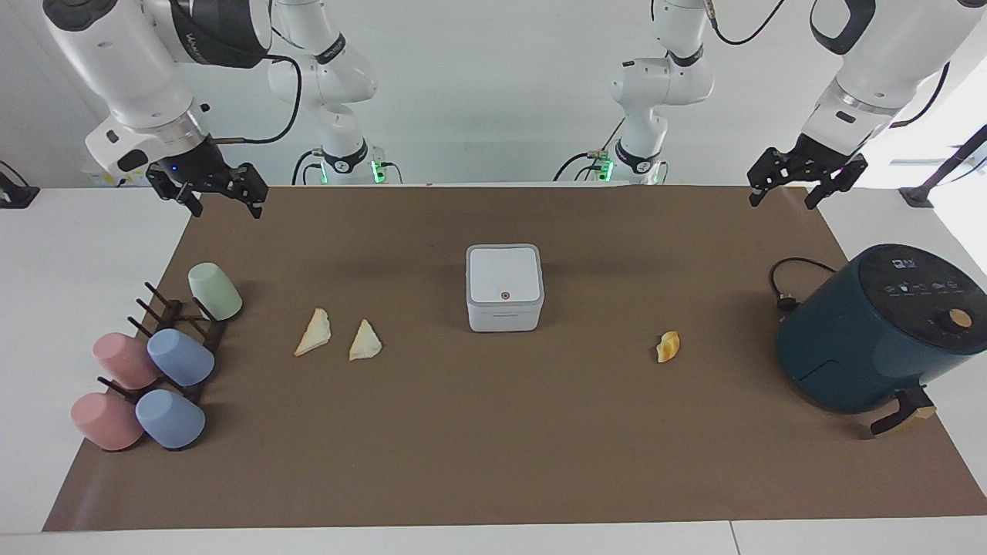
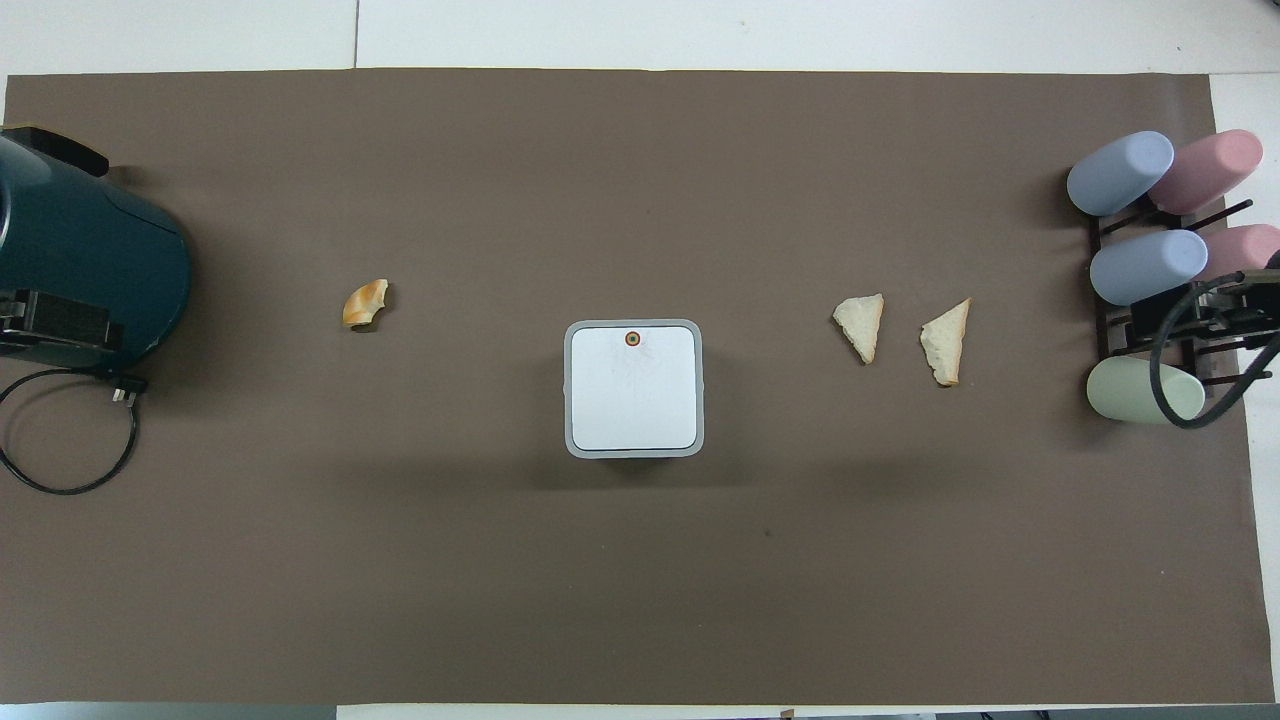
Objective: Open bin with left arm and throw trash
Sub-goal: 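Reach the left gripper toward the lid of the white bin, then grip the bin lid with the left gripper and lift it off, then withdraw the left gripper while the right gripper reaches the triangle bread, then grasp the bread crust with the left gripper while the right gripper grasps bread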
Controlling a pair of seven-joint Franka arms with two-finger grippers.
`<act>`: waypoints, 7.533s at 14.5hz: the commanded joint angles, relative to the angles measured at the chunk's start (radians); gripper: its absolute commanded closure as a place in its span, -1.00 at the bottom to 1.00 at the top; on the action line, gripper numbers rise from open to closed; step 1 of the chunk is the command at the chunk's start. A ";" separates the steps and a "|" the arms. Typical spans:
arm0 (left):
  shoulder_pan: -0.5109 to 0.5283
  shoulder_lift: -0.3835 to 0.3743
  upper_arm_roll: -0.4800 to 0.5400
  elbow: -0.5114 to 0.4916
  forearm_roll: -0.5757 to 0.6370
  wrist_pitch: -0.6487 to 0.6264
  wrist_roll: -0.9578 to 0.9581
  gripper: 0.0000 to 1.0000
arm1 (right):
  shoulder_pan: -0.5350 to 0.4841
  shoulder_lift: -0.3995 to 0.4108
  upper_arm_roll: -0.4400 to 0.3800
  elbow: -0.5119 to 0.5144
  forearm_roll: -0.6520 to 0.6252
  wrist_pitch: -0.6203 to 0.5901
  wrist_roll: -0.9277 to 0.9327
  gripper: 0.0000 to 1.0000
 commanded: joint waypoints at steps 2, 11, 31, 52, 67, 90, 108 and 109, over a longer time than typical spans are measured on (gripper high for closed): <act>-0.007 0.001 0.004 0.006 0.016 -0.001 0.002 -1.00 | 0.001 0.001 -0.003 0.003 0.006 0.001 -0.021 -1.00; -0.102 -0.007 -0.006 -0.026 0.016 0.075 -0.053 -0.99 | 0.001 0.001 -0.003 0.003 0.006 0.001 -0.020 -1.00; -0.607 0.237 -0.009 -0.123 -0.020 0.604 -0.568 1.00 | 0.001 0.001 -0.003 0.003 0.006 0.001 -0.020 -1.00; -0.687 0.343 -0.007 -0.216 -0.084 0.789 -0.564 1.00 | 0.001 0.001 -0.003 0.003 0.006 0.001 -0.020 -1.00; -0.605 0.052 -0.001 -0.219 -0.084 0.322 -0.522 1.00 | -0.025 -0.046 0.003 -0.116 0.122 0.196 -0.034 -1.00; -0.076 0.059 0.002 -0.195 -0.070 0.345 -0.091 -1.00 | 0.059 0.231 0.005 -0.522 0.139 0.839 -0.247 -0.83; -0.179 0.379 -0.004 -0.347 0.030 0.796 -0.094 -0.73 | 0.068 0.237 0.005 -0.374 0.136 0.677 -0.259 1.00; -0.179 0.378 -0.004 -0.353 0.030 0.806 -0.096 -0.32 | 0.070 0.239 0.006 -0.302 0.136 0.603 -0.255 1.00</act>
